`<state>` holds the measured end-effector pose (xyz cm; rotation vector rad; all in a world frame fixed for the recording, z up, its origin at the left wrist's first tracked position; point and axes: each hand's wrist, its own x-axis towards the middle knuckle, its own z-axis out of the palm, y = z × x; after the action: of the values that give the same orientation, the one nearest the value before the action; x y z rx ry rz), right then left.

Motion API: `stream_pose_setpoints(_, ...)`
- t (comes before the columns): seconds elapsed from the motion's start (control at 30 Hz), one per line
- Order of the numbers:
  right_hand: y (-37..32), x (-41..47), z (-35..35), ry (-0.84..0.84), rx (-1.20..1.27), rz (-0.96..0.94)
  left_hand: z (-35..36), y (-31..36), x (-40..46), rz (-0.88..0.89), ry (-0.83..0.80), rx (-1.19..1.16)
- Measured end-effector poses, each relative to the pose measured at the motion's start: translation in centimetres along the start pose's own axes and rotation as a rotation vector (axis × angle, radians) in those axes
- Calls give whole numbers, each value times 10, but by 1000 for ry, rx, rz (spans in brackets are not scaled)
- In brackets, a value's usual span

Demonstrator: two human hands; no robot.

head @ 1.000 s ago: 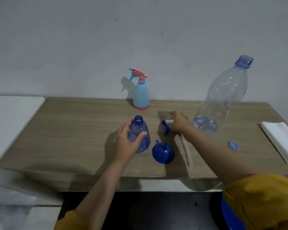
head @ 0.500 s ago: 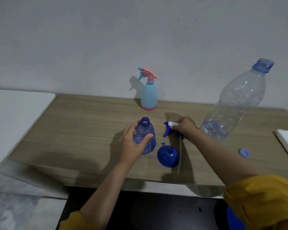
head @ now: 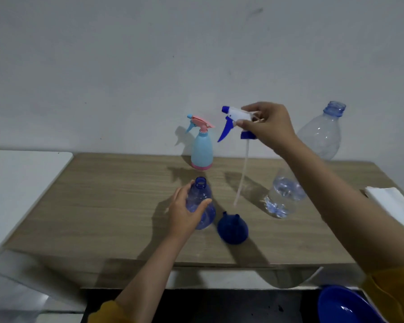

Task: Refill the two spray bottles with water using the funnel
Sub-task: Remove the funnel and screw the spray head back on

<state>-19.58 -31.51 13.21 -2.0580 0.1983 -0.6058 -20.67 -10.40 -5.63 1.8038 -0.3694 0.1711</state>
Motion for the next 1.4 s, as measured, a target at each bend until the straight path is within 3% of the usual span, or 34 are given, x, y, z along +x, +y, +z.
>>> stream_pose_setpoints(0.2, -63, -17, -1, 106, 200, -209, -3, 0, 5, 9, -12, 32)
stream_pose_setpoints(0.43, -62, -30, 24, 195, 50, -329, -8, 3, 8, -54, -105, 17)
stream_pose_setpoints(0.63, -41, -46, 47, 120, -5, -306, -8, 2, 8, -79, -96, 6)
stream_pose_setpoints(0.93, 8, -81, 83, -153, -143, -213, -3, 2, 4, -81, -54, -24)
stream_pose_setpoints(1.4, 20, -77, 90, -215, -230, -176, 2, -2, 3, -69, -17, -19)
